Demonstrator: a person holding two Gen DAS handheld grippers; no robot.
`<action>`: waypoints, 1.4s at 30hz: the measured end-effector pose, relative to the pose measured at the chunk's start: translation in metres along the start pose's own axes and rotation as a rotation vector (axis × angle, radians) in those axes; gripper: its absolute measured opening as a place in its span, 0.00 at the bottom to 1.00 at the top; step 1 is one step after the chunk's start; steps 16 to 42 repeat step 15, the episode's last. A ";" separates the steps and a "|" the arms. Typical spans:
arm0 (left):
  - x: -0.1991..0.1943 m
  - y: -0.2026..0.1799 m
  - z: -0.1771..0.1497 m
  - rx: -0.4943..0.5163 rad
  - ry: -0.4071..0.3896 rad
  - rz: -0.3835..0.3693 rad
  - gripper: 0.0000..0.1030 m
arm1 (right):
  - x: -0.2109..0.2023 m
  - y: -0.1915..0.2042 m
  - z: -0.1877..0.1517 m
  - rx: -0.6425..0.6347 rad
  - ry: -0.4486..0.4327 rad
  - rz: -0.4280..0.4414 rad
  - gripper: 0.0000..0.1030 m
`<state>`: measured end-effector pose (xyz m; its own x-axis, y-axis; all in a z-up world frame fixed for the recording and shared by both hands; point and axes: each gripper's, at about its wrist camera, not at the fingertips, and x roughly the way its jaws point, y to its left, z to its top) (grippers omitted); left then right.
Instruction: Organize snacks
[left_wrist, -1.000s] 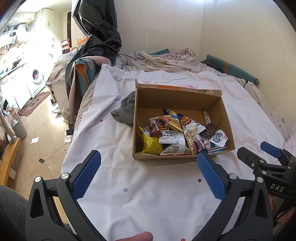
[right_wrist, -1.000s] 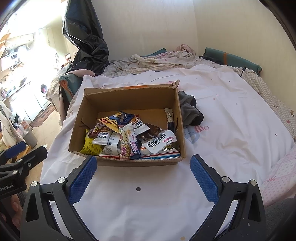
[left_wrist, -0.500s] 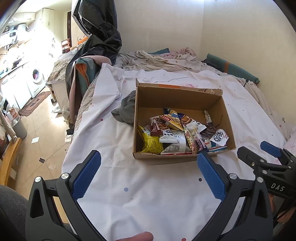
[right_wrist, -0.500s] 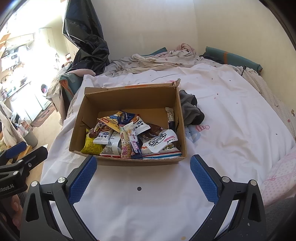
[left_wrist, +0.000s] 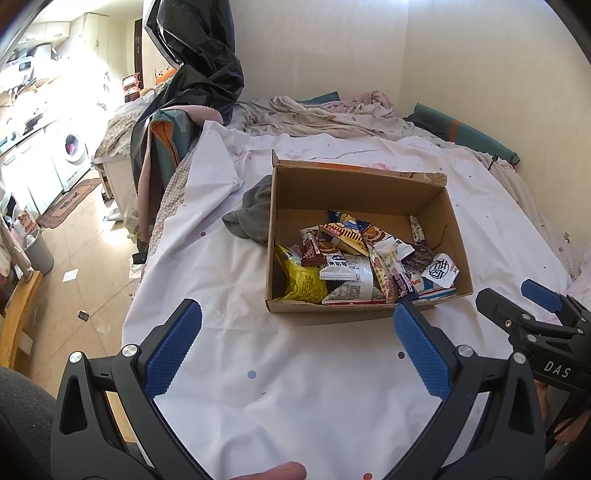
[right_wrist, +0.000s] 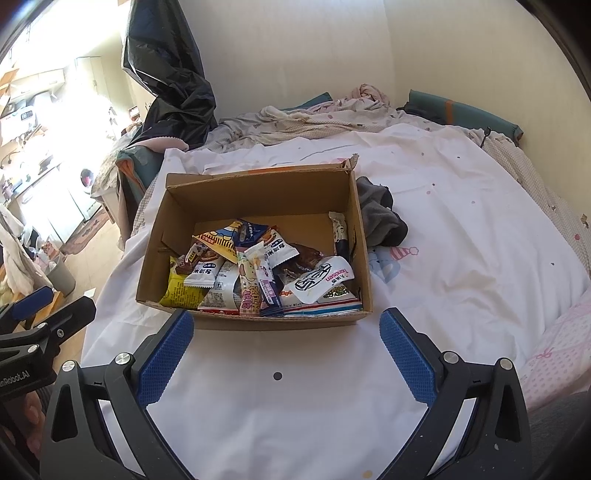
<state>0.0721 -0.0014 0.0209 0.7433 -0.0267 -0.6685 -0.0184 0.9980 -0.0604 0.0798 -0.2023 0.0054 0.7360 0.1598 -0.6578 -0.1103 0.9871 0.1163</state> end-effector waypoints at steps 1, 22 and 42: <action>0.000 0.000 0.000 -0.002 0.002 0.000 1.00 | 0.000 0.000 0.000 0.000 0.000 0.000 1.00; 0.001 0.000 -0.002 0.010 0.000 -0.003 1.00 | 0.003 0.001 0.000 0.002 -0.002 0.008 1.00; 0.001 0.000 -0.002 0.010 0.000 -0.003 1.00 | 0.003 0.001 0.000 0.002 -0.002 0.008 1.00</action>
